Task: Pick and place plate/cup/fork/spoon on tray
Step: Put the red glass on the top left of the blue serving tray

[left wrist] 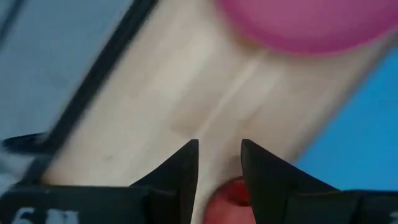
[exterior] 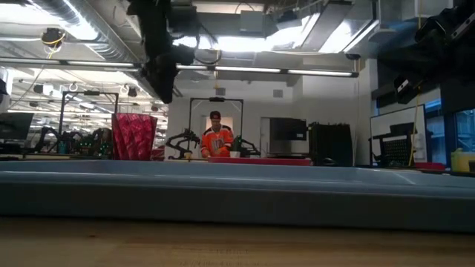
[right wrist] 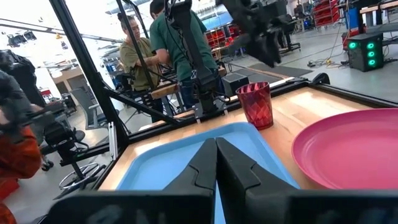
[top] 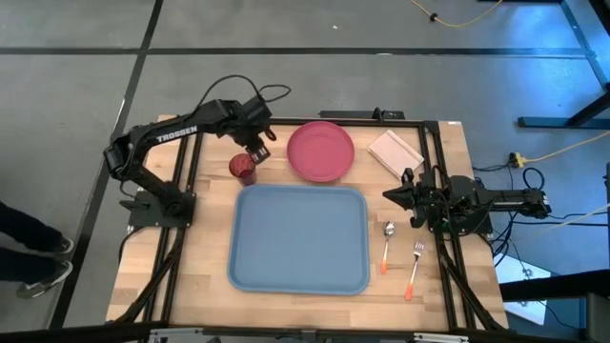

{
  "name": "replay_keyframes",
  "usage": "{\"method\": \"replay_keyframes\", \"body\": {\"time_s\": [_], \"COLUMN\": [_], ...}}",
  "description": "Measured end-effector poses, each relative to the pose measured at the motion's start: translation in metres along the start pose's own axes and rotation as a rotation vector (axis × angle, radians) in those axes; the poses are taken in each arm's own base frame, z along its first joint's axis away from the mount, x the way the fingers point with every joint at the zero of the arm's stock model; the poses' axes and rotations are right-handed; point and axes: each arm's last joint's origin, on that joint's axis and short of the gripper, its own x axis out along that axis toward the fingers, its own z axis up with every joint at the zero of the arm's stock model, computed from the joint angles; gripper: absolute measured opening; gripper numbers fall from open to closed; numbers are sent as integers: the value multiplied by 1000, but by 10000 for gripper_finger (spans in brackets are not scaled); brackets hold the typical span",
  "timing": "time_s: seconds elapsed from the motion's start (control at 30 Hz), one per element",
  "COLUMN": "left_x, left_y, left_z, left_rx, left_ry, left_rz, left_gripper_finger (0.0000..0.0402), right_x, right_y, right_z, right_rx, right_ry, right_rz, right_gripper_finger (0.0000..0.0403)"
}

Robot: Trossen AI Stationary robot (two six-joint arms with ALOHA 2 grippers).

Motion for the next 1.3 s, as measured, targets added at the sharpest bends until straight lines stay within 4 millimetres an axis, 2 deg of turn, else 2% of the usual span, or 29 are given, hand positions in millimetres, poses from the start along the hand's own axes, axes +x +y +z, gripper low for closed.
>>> {"method": "replay_keyframes", "body": {"time_s": [0.07, 0.17, 0.3, 0.47, 0.63, 0.97, 1.17, 1.3], "left_x": [0, 4, 9, 4, 2, 25, 27, 35], "left_y": [-11, -28, -44, -59, -71, -71, -71, -72], "left_z": [-3, -11, -24, -36, -40, -59, -59, -62], "left_rx": [-6, 19, 30, 26, 47, 55, 53, 59], "left_ry": [18, 53, 103, 117, 110, 206, 201, 187], "left_rz": [-71, -87, 2, 157, 151, 107, 97, 91], "left_gripper_finger": [112, 111, 111, 111, 111, 111, 111, 111], "right_x": [0, 0, 0, 0, 0, 0, 0, 0], "right_y": [0, 0, -1, -1, -1, -1, -1, -1], "right_z": [0, -1, -3, -3, -3, -3, -3, -3], "right_rx": [0, -1, -3, -2, 2, 1, -1, -2], "right_ry": [4, 12, 34, 32, 32, 32, 32, 32], "right_rz": [-1, -4, -12, -11, -11, -11, -11, -11], "right_gripper_finger": [8, 8, 8, 8, 8, 8, 8, 8]}}
